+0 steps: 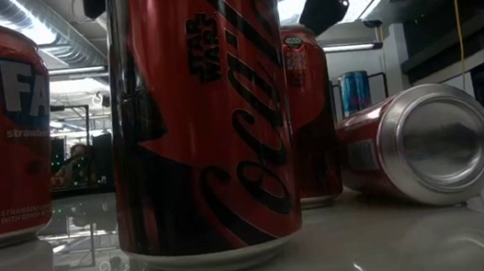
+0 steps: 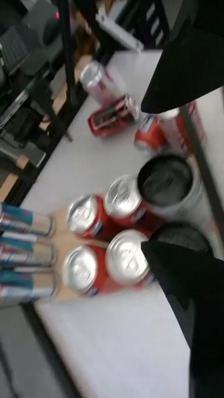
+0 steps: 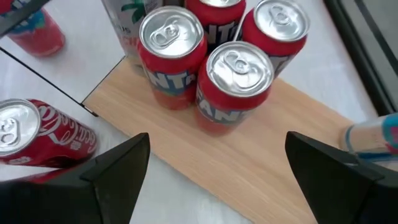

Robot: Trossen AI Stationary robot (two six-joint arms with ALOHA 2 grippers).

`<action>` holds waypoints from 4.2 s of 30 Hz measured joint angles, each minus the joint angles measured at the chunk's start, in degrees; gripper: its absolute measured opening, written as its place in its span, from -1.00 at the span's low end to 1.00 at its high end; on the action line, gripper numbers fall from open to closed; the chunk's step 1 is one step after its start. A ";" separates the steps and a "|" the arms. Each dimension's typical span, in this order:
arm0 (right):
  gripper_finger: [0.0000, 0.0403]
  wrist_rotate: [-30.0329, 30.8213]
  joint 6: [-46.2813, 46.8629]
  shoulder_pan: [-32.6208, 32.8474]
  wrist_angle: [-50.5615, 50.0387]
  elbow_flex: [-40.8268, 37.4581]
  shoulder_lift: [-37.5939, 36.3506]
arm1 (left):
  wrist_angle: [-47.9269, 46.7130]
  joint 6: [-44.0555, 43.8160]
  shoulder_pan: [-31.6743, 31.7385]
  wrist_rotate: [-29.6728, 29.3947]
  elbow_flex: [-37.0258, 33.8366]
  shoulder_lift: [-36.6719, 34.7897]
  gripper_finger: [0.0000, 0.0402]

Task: Place canned beverage on shelf
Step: Put the red silver soda can on the shelf

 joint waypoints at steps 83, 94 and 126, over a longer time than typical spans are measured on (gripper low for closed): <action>0.80 -0.18 -7.49 0.00 -1.20 -0.06 -1.53 | -20.21 -101.50 -41.73 26.05 0.01 25.93 0.69; 0.80 -0.25 -7.34 0.00 -5.79 -0.11 -3.81 | -21.63 -101.35 -41.35 24.51 0.17 27.10 0.43; 0.80 1.43 -7.48 0.00 -5.84 -0.09 -8.70 | -44.01 -68.52 -22.33 23.81 -0.04 11.02 0.43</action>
